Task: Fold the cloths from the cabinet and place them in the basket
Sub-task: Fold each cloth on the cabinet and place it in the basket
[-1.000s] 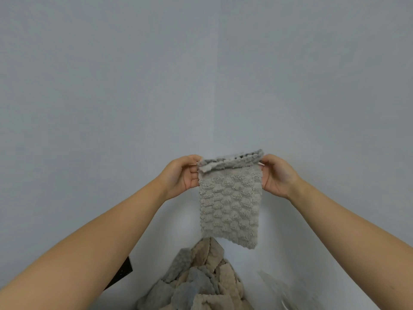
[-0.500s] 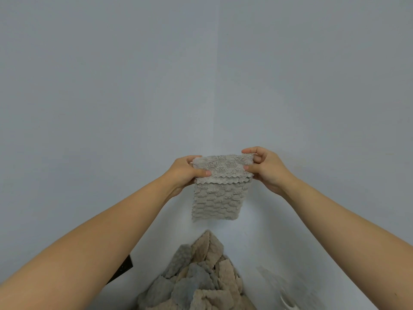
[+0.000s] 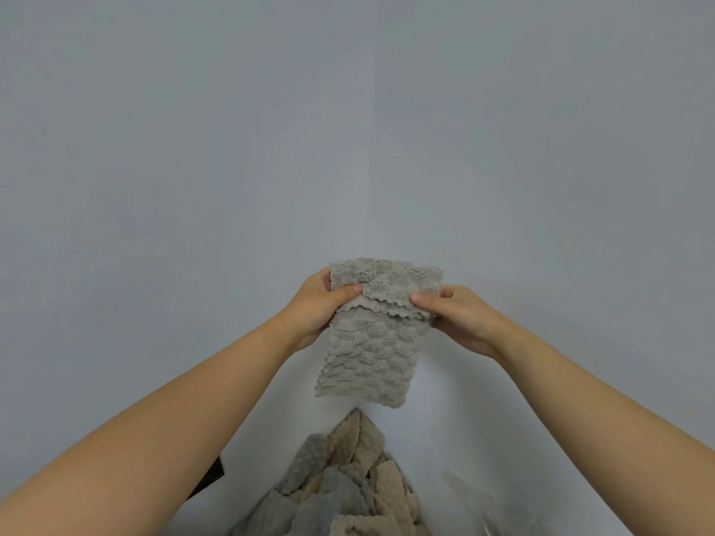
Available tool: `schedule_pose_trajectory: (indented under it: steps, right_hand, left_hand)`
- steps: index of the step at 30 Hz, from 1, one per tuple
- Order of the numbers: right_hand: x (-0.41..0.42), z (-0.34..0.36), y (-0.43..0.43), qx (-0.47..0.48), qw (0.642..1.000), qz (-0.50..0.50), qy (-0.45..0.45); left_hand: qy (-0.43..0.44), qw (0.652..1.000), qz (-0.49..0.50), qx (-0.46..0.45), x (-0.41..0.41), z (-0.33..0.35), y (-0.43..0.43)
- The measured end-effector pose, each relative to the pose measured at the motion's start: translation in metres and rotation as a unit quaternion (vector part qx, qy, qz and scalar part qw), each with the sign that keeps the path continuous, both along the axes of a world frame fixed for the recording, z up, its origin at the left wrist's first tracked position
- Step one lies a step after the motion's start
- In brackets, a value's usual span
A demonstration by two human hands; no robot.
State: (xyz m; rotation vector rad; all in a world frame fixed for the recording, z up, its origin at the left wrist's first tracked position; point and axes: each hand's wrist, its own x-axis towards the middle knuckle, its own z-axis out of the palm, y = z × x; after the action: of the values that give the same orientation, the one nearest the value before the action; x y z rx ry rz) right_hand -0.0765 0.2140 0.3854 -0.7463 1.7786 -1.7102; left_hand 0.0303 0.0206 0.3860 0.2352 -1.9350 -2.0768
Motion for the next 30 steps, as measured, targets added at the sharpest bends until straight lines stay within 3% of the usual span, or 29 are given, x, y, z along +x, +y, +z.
schedule_pose_trajectory:
  steps: [7,12,15,30]
  right_hand:
    - [-0.001,0.004,0.003,0.004,0.999,-0.031,0.019]
    - [-0.002,0.008,0.01,0.016,0.998,-0.043,0.039]
    - [-0.004,0.008,0.015,0.034,0.997,-0.026,0.066]
    - [-0.012,0.002,0.028,-0.108,0.986,0.049,-0.116]
  left_hand:
    - [-0.067,0.992,-0.092,0.055,0.004,-0.001,0.003]
    - [-0.062,0.996,-0.042,-0.052,0.003,-0.006,0.005]
    - [-0.048,0.996,-0.037,-0.072,0.004,-0.004,0.003]
    - [-0.005,0.999,-0.05,0.006,-0.002,0.003,-0.001]
